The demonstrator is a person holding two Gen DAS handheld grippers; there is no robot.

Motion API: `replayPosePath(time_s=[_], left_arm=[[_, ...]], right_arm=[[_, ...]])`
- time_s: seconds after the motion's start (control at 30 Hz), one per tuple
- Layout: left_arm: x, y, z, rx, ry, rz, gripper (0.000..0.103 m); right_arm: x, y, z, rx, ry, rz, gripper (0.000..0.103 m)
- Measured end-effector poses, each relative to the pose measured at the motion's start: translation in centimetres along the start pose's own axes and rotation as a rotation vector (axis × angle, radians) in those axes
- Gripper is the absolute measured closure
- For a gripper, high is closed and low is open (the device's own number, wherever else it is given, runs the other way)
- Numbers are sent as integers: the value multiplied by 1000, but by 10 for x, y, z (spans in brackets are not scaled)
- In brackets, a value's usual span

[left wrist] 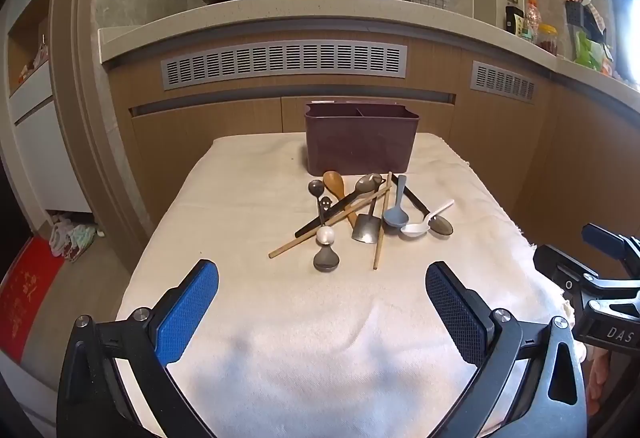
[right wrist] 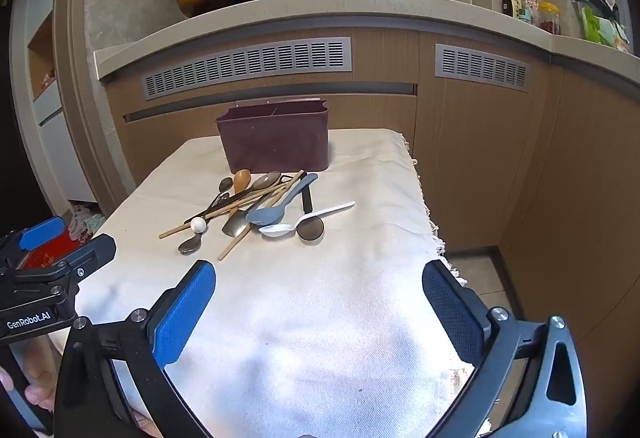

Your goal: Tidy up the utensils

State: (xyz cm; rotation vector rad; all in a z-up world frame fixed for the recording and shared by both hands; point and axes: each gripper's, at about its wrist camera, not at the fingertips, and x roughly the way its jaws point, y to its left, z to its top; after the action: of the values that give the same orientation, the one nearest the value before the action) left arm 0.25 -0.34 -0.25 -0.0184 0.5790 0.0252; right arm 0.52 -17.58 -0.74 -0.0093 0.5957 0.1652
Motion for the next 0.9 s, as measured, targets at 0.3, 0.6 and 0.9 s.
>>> replayPosePath(time_s=[0.3, 0.6, 0.9], left_arm=[[1, 0, -2, 0, 0, -3, 0], [1, -2, -4, 4, 6, -1, 0], [1, -2, -3, 3, 7, -1, 0]], right_arm=[[-2, -1, 0, -7, -9, -6, 0], [-1, 6, -1, -36, -15, -30, 0], [-2, 7, -1, -66, -31, -44, 0]])
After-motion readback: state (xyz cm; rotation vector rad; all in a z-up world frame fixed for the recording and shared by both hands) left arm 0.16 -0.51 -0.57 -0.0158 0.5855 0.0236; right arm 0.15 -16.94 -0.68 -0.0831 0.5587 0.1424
